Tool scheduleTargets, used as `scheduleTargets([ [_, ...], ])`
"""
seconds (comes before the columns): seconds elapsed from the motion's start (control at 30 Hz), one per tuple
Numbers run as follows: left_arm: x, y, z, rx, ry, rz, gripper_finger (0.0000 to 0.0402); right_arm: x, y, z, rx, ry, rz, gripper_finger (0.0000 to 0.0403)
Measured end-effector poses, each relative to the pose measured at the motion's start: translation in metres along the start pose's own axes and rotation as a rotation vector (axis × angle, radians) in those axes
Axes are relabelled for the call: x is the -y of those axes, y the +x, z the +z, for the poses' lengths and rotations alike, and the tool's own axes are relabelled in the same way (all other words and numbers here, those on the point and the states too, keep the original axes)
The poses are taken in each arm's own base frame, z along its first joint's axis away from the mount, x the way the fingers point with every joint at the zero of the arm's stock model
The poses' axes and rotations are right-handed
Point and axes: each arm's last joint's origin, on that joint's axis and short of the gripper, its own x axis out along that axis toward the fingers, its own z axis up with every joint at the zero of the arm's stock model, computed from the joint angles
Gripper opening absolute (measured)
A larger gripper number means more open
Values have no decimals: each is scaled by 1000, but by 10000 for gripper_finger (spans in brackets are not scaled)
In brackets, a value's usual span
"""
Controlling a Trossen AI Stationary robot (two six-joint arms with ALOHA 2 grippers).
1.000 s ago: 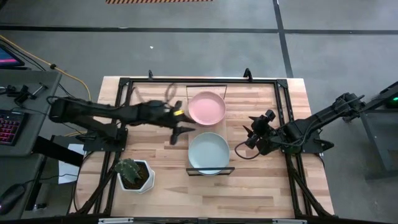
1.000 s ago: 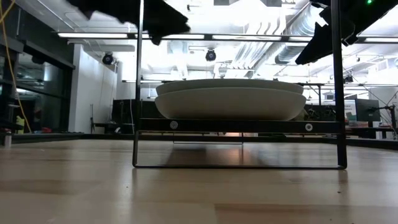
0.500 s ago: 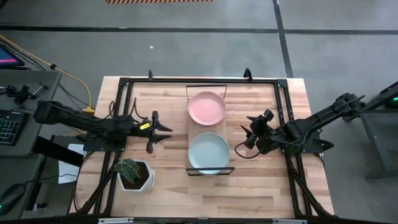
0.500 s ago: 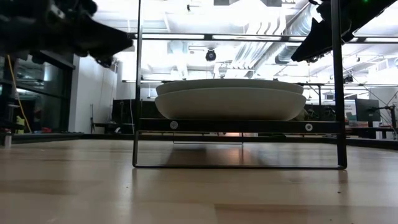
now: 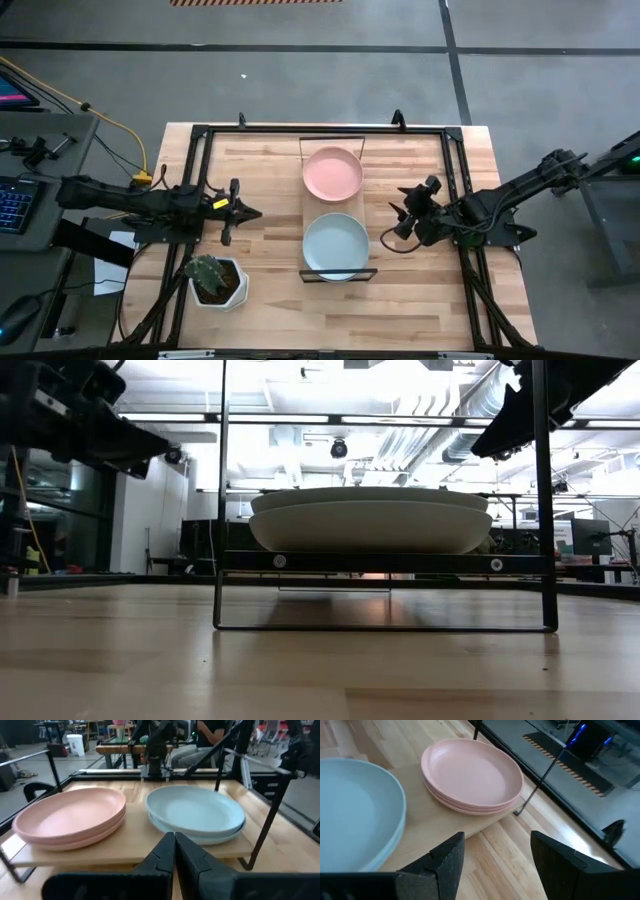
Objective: Place and stack plates onto a shelf
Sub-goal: Return to Home Position
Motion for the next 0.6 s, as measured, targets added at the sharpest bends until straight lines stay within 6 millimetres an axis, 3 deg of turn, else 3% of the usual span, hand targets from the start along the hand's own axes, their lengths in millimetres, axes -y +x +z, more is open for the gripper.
scheduleTargets([
  [0.2, -1, -7, -18, 29, 3, 10, 0, 18, -10, -9, -67, 39, -22, 210],
  [0.37, -1, -12, -17, 50, -6, 5, 0, 31, -21, -22, -104, 79, -82, 199],
  [0.47, -1, -14, -12, 95, 13, 4, 0, 29, -16, -40, -81, 92, -38, 165],
  [0.6, -1, -16, -10, 129, 29, -7, 0, 23, 3, -69, -19, 110, 66, 78],
])
